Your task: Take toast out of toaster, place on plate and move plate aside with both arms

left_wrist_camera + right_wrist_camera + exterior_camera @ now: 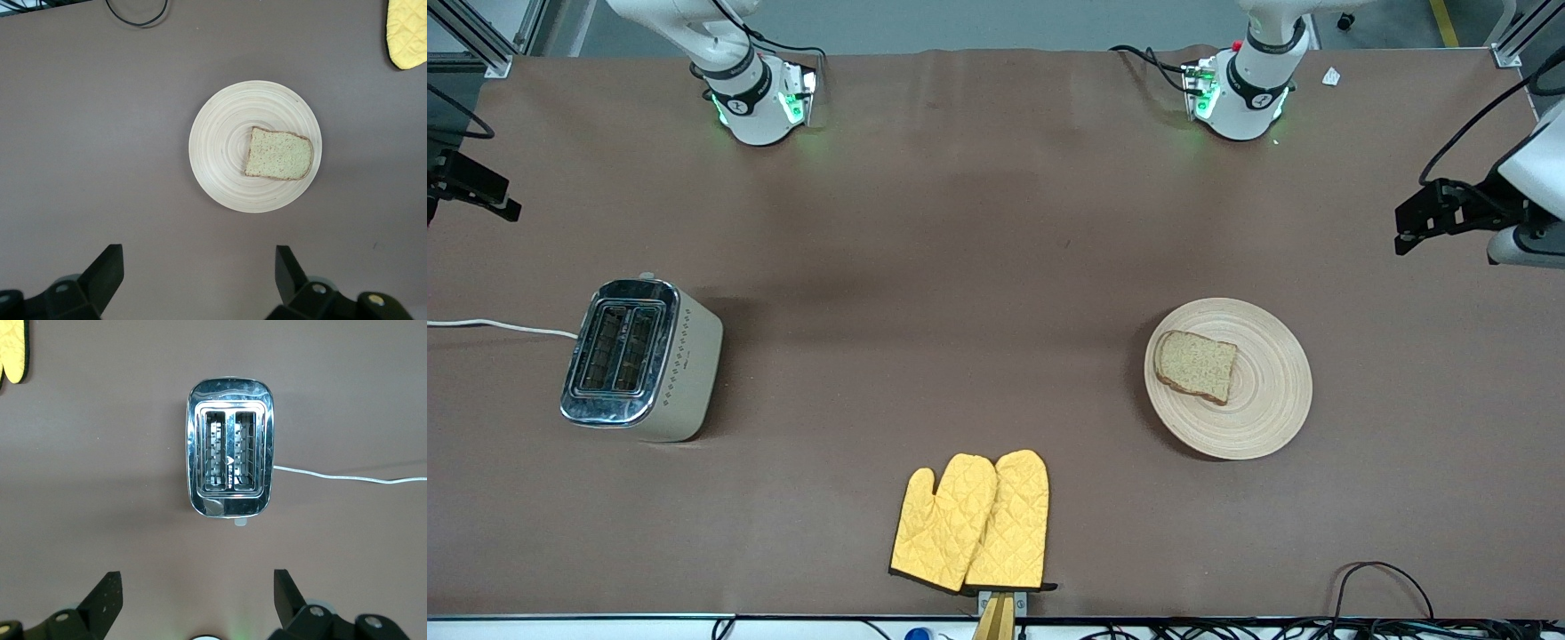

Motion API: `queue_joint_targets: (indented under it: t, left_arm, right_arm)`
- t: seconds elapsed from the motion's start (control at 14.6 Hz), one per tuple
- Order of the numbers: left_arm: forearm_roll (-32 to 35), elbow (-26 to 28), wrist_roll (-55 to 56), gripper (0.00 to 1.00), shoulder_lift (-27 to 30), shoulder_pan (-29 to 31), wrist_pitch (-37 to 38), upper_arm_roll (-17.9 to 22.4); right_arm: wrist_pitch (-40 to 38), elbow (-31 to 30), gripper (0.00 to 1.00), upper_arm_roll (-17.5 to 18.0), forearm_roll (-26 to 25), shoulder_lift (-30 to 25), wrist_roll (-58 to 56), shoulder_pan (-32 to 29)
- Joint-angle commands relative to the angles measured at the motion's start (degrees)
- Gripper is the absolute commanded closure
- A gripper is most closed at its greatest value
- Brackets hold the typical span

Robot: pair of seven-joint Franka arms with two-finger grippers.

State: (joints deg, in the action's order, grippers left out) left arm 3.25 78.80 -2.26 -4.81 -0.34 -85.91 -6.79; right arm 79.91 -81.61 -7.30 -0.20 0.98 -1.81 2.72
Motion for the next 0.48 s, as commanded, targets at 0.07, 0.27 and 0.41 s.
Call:
queue_joint_targets:
  t: [0.07,0.27,0.41]
  left_arm:
    - [-1.3,5.7,-0.6,0.00,5.0,-15.5,-0.3,16.9]
    - [-1.1,5.7,-1.3,0.00,4.7,-15.7,-1.2,17.5]
    - [-1.2,5.4,-1.3,0.00,4.5,-15.0,-2.1,17.3]
  right_arm:
    - [-0.4,0.4,0.00,0.5,0.5,-0.2,1.4,-0.7]
    - [-0.5,0.2,0.00,0.3,0.5,-0.1,0.9,-0.9]
    - [-0.4,0.2,0.00,0.3,0.5,-0.1,0.8,-0.8]
